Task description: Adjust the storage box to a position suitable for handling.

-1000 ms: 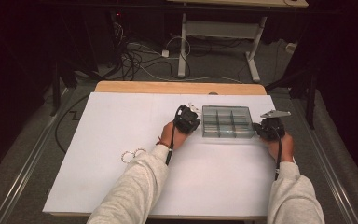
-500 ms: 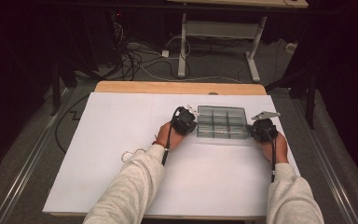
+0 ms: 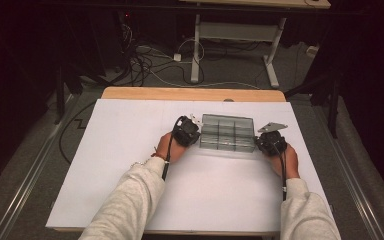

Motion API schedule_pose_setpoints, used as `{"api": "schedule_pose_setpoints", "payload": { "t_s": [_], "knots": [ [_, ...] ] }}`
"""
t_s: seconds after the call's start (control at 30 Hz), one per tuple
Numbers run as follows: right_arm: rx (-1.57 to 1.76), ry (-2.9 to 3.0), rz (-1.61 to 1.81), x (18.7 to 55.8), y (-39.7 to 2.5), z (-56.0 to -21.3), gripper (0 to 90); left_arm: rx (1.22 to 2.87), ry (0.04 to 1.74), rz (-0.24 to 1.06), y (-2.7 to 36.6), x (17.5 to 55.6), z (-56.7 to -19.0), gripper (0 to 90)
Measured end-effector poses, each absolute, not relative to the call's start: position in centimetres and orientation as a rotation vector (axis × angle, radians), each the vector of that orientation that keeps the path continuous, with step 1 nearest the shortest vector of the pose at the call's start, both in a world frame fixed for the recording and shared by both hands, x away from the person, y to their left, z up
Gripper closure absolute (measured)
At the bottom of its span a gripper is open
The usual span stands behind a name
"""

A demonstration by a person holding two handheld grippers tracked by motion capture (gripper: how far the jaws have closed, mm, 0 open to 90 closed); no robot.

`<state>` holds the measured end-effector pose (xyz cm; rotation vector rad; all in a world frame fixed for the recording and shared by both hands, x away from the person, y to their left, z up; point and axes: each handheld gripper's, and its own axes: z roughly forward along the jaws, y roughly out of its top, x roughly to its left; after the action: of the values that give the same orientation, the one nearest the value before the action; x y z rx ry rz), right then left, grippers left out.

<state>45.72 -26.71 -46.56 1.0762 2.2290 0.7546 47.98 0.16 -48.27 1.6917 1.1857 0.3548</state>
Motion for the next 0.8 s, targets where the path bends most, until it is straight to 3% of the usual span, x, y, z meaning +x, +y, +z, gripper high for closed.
{"api": "schedule_pose_setpoints", "payload": {
  "t_s": [0.63,0.67,0.7,0.8],
  "knots": [
    [0.941,2.296,0.796,42.8,-22.3,-47.0,90.0,1.715,1.161,0.373,5.3,43.8,-48.3,87.5],
    [0.935,2.298,0.796,42.7,-22.2,-47.0,90.0,1.839,1.134,0.413,6.3,43.6,-48.2,87.5],
    [0.936,2.299,0.794,42.6,-22.0,-47.0,90.0,1.726,1.156,0.380,5.6,43.4,-48.4,87.4],
    [0.924,2.303,0.801,42.3,-21.5,-47.1,90.0,1.723,1.155,0.391,6.1,43.0,-48.5,87.4]
  ]
}}
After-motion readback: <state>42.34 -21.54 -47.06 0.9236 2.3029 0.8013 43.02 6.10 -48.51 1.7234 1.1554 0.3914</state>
